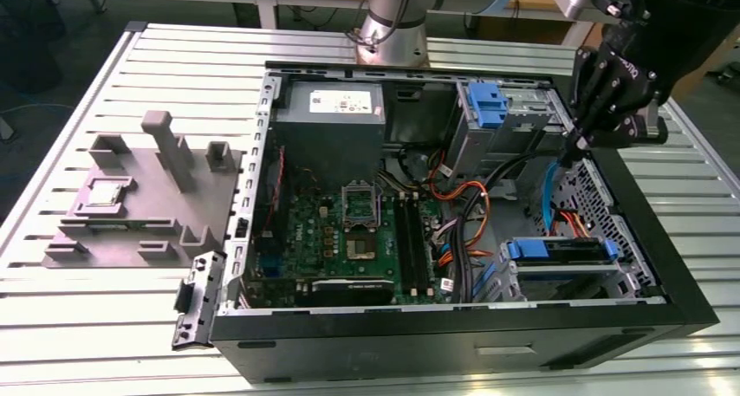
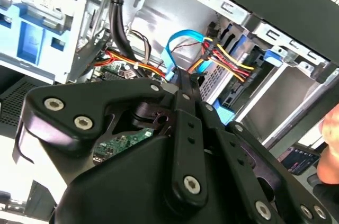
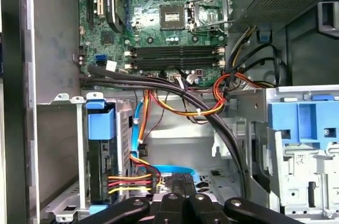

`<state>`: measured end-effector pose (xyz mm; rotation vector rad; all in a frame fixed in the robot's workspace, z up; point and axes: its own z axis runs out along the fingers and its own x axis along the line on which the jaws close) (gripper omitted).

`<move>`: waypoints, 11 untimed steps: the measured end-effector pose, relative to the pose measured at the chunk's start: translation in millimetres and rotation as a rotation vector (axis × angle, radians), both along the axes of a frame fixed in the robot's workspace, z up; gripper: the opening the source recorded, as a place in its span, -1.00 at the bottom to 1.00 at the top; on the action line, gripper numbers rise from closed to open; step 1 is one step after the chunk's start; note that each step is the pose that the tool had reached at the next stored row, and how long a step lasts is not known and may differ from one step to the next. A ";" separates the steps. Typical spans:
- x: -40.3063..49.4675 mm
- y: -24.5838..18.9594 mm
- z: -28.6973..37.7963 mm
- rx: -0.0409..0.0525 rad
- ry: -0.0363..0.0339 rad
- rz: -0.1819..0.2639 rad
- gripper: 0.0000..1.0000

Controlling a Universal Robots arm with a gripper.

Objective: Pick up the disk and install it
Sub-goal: 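Insert the second disk wire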

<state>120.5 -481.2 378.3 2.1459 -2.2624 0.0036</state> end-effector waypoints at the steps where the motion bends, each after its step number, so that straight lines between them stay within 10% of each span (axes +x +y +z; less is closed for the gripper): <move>1: 0.0 2.4 0.1 -0.0053 0.0009 0.000 -0.80; 7: 0.0 7.9 1.8 -0.0233 0.0033 0.000 -0.78; 11: 0.0 14.3 1.7 -0.0756 0.0034 0.000 -0.66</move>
